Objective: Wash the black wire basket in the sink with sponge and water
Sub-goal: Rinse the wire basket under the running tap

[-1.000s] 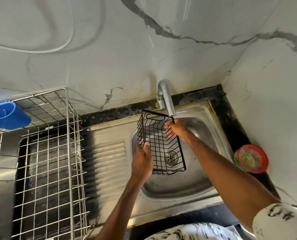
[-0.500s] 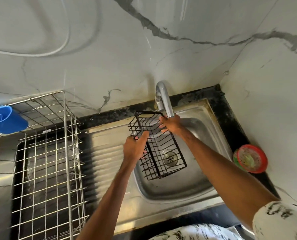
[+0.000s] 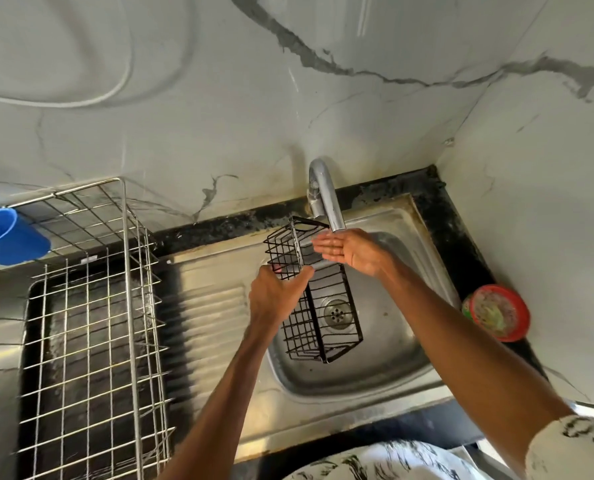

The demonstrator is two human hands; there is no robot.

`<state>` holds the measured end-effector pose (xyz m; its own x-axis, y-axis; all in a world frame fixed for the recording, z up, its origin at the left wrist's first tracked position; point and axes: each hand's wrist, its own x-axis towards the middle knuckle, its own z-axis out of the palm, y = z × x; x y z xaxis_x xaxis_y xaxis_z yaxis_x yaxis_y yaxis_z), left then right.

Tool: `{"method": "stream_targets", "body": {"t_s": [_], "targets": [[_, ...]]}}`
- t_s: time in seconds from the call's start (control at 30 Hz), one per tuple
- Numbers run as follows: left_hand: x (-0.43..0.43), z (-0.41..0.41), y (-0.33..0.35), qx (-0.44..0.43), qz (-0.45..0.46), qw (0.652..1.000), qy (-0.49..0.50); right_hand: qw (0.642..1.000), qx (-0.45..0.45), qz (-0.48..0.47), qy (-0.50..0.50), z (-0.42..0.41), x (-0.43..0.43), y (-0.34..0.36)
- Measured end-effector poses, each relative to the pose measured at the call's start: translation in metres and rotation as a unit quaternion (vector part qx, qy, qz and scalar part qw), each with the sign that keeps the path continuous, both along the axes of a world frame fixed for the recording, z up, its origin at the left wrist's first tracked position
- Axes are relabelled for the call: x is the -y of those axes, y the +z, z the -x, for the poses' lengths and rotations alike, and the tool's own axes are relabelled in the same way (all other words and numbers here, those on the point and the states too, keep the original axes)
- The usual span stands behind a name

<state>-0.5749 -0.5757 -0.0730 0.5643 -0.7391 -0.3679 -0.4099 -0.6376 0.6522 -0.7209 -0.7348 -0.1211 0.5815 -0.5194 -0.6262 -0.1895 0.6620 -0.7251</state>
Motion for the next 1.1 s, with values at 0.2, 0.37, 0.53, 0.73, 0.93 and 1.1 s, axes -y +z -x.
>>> {"method": "stream_targets", "body": {"t_s": [0.2,0.37,0.53,0.73,0.93,1.1], "targets": [[-0.003,0.004,-0.01,-0.001,0.0,1.0,0.031,0.987,-0.077,-0.061,0.128,0.033,-0.035,-0.02],[-0.01,0.003,-0.015,-0.014,0.014,0.997,0.075,0.996,-0.039,-0.002,0.082,0.017,-0.017,-0.001],[-0.01,0.003,-0.007,0.003,0.025,0.999,0.048,0.999,0.048,0.006,-0.026,-0.002,-0.004,0.01],[-0.002,-0.006,-0.014,0.0,0.007,0.999,0.046,0.798,-0.19,0.518,0.241,0.025,-0.058,-0.008],[0.001,-0.012,0.002,-0.056,0.031,0.998,0.025,0.559,-0.308,0.65,0.412,0.005,-0.014,0.006],[0.003,-0.012,0.004,-0.053,0.041,0.997,0.023,0.522,-0.326,0.632,0.471,0.033,-0.042,-0.006]]}}
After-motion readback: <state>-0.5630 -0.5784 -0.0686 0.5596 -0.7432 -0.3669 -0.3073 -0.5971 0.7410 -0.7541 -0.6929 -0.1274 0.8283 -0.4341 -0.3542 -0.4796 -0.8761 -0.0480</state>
